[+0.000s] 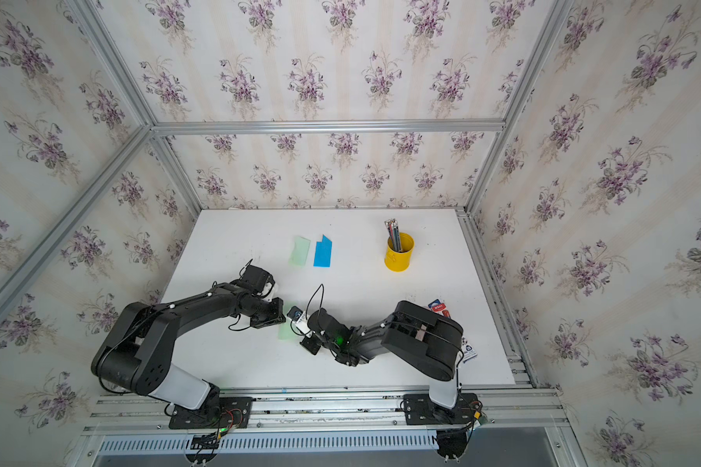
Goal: Fold the square paper along the opposite sides
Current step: Smooth out the paper at the center of the board.
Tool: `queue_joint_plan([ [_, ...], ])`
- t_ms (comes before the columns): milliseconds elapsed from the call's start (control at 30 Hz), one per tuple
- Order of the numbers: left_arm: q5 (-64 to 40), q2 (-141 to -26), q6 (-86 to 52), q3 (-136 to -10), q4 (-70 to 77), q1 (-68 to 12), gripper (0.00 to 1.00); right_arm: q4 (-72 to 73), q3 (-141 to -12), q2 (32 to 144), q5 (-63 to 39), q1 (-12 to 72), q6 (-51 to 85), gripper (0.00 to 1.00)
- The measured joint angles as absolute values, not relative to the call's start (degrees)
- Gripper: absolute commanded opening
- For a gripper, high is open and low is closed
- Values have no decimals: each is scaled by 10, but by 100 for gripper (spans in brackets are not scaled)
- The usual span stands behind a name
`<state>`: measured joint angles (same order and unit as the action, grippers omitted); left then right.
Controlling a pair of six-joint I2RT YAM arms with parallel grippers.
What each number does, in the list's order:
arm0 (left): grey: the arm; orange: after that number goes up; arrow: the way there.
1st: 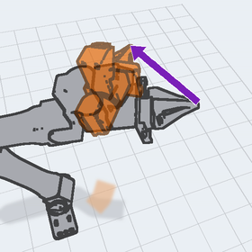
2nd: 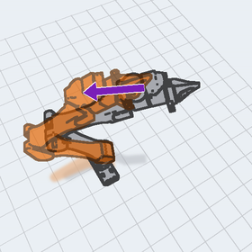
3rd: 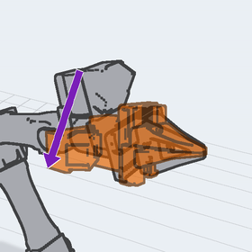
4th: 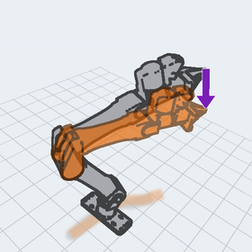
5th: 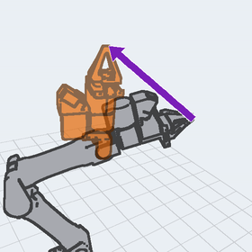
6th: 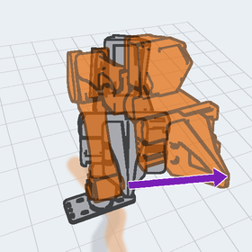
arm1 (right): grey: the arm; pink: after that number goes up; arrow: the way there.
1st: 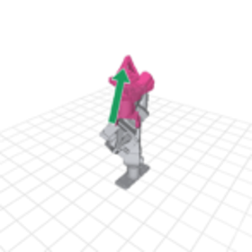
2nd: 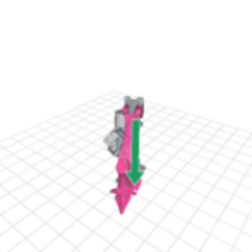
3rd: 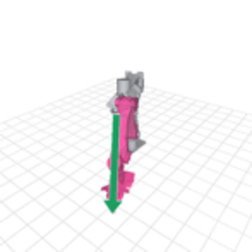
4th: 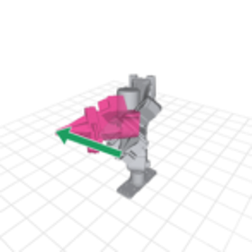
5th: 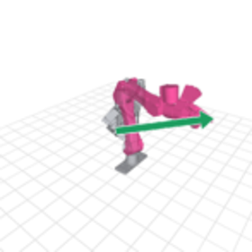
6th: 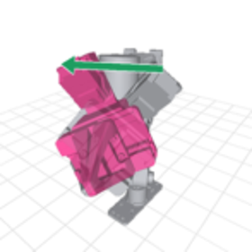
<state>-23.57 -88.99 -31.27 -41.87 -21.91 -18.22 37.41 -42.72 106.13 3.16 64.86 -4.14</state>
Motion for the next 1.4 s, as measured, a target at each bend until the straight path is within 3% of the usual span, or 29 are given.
queue_joint_plan([
  [333, -228, -886, -301, -420, -227, -182, 0, 360, -491, 1142, 8, 656, -58, 0],
  [1400, -258, -899, -280, -429, -245, -156, 0, 431, -429, 1138, 22, 666, -56, 0],
])
